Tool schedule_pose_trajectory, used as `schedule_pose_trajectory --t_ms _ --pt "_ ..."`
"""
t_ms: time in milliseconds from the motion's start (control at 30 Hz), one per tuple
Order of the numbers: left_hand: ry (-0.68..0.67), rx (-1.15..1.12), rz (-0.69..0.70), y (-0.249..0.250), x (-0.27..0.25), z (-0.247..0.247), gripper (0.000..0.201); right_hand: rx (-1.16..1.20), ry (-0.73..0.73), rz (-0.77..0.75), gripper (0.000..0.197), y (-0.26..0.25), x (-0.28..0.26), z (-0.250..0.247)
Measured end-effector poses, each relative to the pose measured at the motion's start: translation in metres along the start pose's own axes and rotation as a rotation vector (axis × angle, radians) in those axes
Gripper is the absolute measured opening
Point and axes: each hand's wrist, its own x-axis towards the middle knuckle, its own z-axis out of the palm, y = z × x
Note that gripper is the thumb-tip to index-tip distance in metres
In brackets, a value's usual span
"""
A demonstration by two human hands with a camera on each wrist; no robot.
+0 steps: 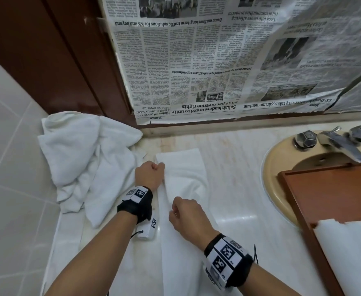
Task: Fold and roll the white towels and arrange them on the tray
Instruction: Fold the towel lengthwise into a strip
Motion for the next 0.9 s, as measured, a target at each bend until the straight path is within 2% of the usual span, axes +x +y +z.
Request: schedule_pose_trajectory --t_ms 67,167,300,333,400,467,533,600,633,700,800,900 --pt "0.001 0.088 0.021 0.001 0.002 0.0 0.038 -0.005 -0.009 -0.023 0.019 0.001 0.001 0.005" --pt "-0.006 0.12 0.074 -0.003 0.007 0.001 0.027 -0.007 -0.014 -0.058 0.019 0.004 0.002 0.011" --pt "0.016 0.199 0.162 -0.006 0.007 0.002 0.027 0.104 -0.092 -0.082 0.016 0.013 0.001 0.007" --pt "0.018 0.249 0.187 -0.005 0.006 0.002 0.026 0.143 -0.073 -0.096 0.015 0.017 0.001 0.004" --pt "0.03 0.32 0.211 -0.004 0.004 0.004 0.026 0.188 0.084 -0.104 0.014 0.027 0.003 -0.005" --pt "0.051 0.318 0.206 -0.005 0.002 0.004 0.026 0.169 0.275 -0.055 0.01 0.044 0.01 -0.016" --pt "0.067 0.317 0.204 -0.006 0.001 0.005 0.028 0.116 0.352 0.021 0.023 0.062 0.021 -0.027" --pt "0.071 0.347 0.201 -0.006 0.001 0.007 0.03 0.116 0.3 0.129 0.039 0.077 0.033 -0.036" --pt "0.064 0.356 0.191 -0.005 0.001 0.007 0.031 0.121 0.252 0.172 0.041 0.081 0.039 -0.039" --pt "0.049 0.35 0.17 -0.004 0.004 0.006 0.03 0.102 0.202 0.189 0.029 0.087 0.048 -0.039" --pt "0.027 0.302 0.148 -0.001 0.004 0.004 0.03 0.135 0.26 0.18 0.011 0.091 0.052 -0.04" --pt "0.033 0.212 0.133 0.002 -0.006 0.0 0.025 0.245 0.28 0.214 0.019 0.095 0.047 -0.042"
